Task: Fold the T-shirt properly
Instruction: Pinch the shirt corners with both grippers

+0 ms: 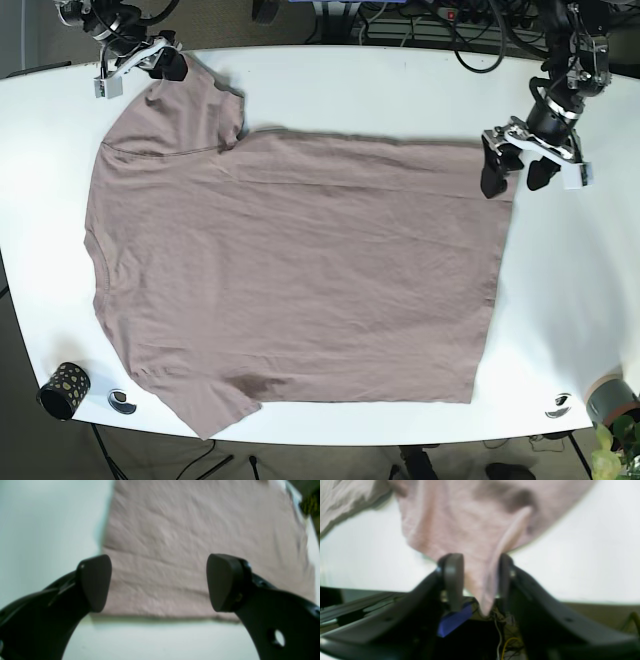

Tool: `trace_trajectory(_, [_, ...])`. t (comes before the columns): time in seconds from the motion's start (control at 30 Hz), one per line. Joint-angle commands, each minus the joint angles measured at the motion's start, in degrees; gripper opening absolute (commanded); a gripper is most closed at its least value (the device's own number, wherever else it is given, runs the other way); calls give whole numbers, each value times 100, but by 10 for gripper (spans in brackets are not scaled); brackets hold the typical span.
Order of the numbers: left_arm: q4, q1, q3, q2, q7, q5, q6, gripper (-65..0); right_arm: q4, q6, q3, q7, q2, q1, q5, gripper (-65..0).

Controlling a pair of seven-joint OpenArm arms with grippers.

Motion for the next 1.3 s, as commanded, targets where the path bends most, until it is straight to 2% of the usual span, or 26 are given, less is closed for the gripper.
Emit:
trace_trajectory(0.0, [109,17,-144,-84,-60,-345,-56,-89,2,-51,-95,-94,7,-71,-317,-515])
trace_trajectory(0.13, [74,-80,-443,-84,362,-583,-56,-85,2,-51,-112,-42,24,-71,-325,-591])
trace_trajectory(0.27, [-128,-291,-698,-49,819,-609,-56,-85,2,-51,-112,-15,24,-71,-325,-650])
trace_trajectory(0.6, [-568,-379,-671,-40,986,-618,-56,-93,11,-51,-112,-15,24,-71,-325,-650])
trace_trajectory(0.8, [-858,-414,-663,-31,995,-627,-56,-154,11,-51,-112,11,24,-62,-325,-650])
trace_trajectory(1.07, [-1262,-476,-495,-31,1259,-627,-74,-154,11,-51,-77,11,24,8,-325,-650])
trace_trajectory(1.27, [-1306,-476,-267,48,1259,-592,-337,-153,292,-51,-68,11,7,8,-325,-650])
